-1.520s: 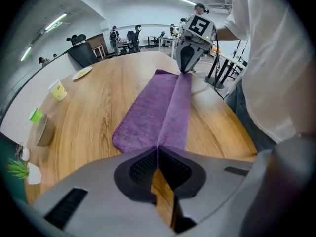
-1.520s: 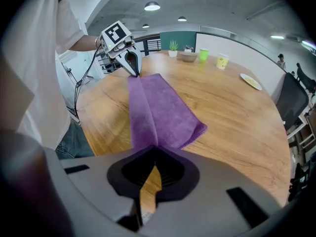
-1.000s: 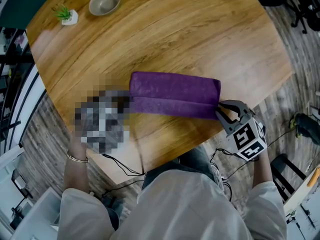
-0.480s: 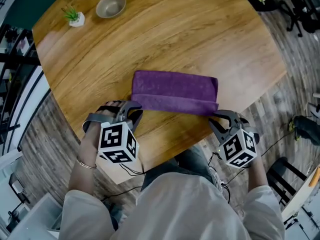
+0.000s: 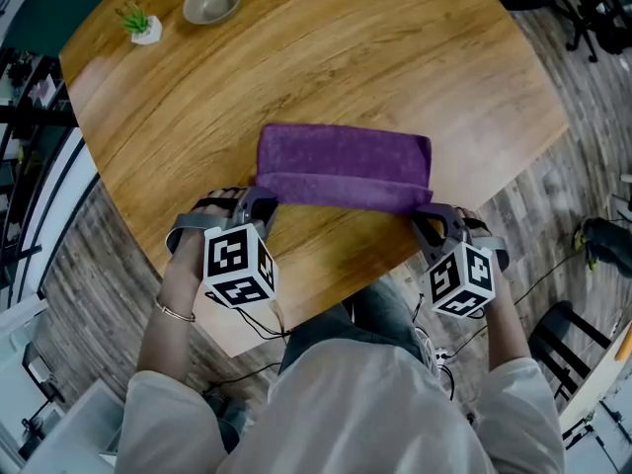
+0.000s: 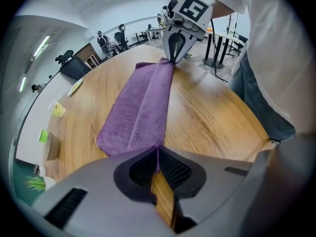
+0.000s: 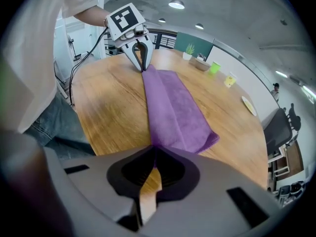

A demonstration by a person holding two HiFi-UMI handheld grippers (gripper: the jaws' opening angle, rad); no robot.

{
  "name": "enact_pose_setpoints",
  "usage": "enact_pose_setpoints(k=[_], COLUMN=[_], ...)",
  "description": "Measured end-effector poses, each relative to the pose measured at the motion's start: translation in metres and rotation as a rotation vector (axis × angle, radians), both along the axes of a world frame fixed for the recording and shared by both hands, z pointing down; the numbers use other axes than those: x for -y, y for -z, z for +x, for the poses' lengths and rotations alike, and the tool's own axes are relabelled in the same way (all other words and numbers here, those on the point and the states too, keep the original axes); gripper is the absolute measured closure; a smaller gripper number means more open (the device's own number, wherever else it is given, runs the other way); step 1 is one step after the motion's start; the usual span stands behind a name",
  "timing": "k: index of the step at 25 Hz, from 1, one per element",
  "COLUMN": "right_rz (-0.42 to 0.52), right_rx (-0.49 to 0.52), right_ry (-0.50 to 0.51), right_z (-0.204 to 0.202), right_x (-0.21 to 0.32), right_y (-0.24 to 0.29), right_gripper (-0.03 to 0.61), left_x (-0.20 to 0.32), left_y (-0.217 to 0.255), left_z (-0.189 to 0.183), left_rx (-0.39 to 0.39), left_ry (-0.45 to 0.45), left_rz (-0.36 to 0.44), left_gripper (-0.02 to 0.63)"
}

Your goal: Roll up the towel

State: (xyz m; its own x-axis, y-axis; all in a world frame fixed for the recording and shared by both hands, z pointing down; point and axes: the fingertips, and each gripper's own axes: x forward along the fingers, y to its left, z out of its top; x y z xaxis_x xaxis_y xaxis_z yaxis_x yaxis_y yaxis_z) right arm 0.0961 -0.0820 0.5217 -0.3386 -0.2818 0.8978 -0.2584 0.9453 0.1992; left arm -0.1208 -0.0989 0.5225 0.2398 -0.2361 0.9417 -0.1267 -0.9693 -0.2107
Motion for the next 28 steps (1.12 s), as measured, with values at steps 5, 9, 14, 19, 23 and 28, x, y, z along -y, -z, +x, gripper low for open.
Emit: enact_pose_setpoints(k=[5, 9, 14, 19, 23, 28], right_rz=[-0.105, -0.203, -0.247, -0.253, -0.24, -0.232], right_rx=[0.048, 0.107, 0.154, 0.157, 0.152, 0.159], right_ry=[-0.021, -0.048, -0.088, -0.127, -0.136, -0.138], right_z=[0.001, 0.004, 0.007, 0.012, 0.009, 0.011], right_x=[-0.022, -0.034, -0.011, 0.019, 0.036, 0.041], right_y=[0.008, 0.024, 0.034, 0.026, 0.017, 0.013], right_gripper=[0.565, 0.565, 0.565, 0.563, 0.561, 0.555], left_x=[-0.028, -0.041, -0.015, 0.016, 0.034, 0.042], left_y=[0.01, 0.024, 0.036, 0.03, 0.02, 0.014], left_z=[0.0, 0.001, -0.003, -0.003, -0.005, -0.002], left_rx=[-0.013, -0.062, -0.111, -0.107, -0.094, -0.095], left_ry=[-0.015, 0.014, 0.083, 0.125, 0.137, 0.14], left_rz=[-0.076, -0.142, -0.162, -0.161, -0.145, -0.129], left_gripper=[0.598, 0.598, 0.597, 0.597, 0.597, 0.595])
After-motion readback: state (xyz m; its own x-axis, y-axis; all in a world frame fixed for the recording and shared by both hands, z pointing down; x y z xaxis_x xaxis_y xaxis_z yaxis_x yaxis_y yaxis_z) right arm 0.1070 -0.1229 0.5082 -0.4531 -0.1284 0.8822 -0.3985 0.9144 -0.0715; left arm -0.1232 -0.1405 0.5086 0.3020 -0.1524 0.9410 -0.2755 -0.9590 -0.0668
